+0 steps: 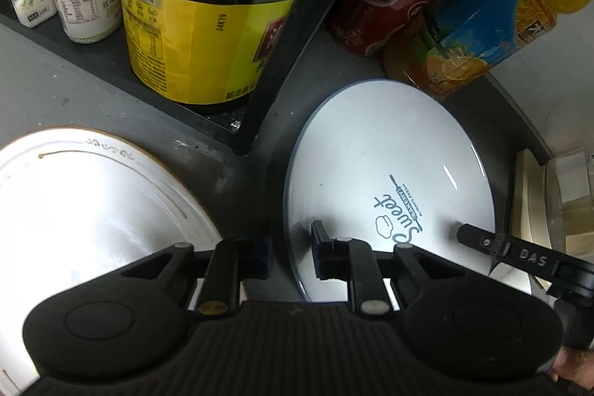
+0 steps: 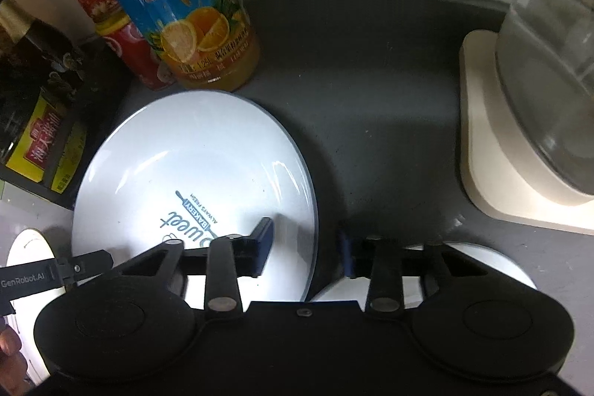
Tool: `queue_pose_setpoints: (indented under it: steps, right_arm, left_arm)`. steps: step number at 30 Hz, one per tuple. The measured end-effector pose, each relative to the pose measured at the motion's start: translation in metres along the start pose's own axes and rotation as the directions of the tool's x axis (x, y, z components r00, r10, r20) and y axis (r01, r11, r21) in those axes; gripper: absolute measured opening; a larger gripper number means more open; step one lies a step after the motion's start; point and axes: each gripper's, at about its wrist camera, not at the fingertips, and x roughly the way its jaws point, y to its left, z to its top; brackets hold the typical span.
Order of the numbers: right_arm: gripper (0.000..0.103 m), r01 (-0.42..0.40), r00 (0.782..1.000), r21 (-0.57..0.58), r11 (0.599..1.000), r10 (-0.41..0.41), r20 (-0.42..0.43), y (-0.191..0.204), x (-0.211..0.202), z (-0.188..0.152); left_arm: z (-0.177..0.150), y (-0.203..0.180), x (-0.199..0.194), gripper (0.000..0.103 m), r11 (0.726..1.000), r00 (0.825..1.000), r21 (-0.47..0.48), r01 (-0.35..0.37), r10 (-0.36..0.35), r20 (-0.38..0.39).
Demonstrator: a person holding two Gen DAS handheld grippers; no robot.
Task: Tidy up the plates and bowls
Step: 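Close both grippers on the rim of the white 'Sweet' plate, then lift the 'Sweet' plate with both grippers over the flower-pattern plate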
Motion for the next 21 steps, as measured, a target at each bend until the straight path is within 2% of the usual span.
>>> queue_pose_setpoints:
  steps: [4, 6, 15, 21]
  right_arm:
    - [0.033, -0.036, 0.999, 0.016, 0.999, 0.036, -0.003, -0.005, 0.003, -0.002]
    - [0.024, -0.056, 0.998, 0.01, 0.998, 0.056, 0.0, -0.005, 0.002, -0.003]
    - [0.018, -0.096, 0.995, 0.05, 0.994, 0.095, 0.013, -0.01, -0.003, -0.005]
    - [0.014, -0.124, 0.991, 0.051, 0.991, 0.122, 0.055, -0.018, -0.021, -0.009]
  left_arm:
    - [0.0, -0.001, 0.001, 0.013, 1.0, 1.0, -0.014, 0.01, -0.01, -0.002]
    - [0.0, -0.002, 0.001, 0.013, 1.0, 1.0, -0.018, 0.006, -0.006, 0.002]
    - [0.0, 0.0, -0.005, 0.011, 0.999, 1.0, -0.039, 0.004, -0.004, 0.005]
    - [-0.001, 0.001, -0.022, 0.01, 0.998, 0.999, -0.036, 0.043, -0.042, 0.028]
